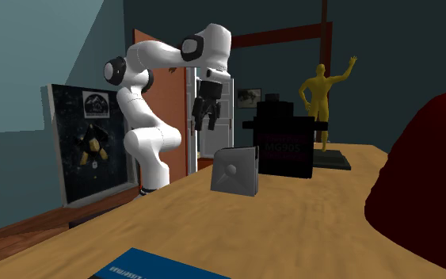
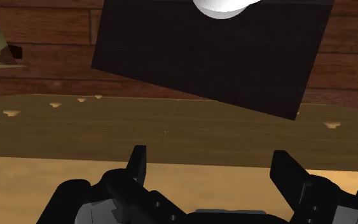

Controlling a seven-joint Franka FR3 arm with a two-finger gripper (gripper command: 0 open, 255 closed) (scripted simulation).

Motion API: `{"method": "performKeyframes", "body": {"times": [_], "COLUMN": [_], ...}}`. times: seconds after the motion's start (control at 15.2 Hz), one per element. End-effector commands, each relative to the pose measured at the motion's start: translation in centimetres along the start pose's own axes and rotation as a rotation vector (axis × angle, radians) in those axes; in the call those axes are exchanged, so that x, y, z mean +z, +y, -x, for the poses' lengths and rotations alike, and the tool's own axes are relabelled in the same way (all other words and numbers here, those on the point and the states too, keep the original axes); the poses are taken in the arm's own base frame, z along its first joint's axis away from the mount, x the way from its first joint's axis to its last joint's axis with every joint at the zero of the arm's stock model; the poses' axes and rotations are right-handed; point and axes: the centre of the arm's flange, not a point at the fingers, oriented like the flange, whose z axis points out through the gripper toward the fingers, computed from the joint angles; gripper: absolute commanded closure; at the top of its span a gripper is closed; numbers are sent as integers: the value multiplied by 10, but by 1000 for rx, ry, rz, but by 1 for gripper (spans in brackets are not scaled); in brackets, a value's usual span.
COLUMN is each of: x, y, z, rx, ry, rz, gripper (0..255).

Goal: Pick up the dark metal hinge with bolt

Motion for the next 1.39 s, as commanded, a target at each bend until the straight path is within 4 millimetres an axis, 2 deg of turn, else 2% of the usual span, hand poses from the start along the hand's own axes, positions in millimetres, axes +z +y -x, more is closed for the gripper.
{"method": "performKeyframes", "body": {"times": [0.0,1.32], "x": [0,0], "y": [0,211], "z": [0,-142], "rx": [0,112], "ry": [0,133], "rz": [0,-31], "gripper": [0,0]}}
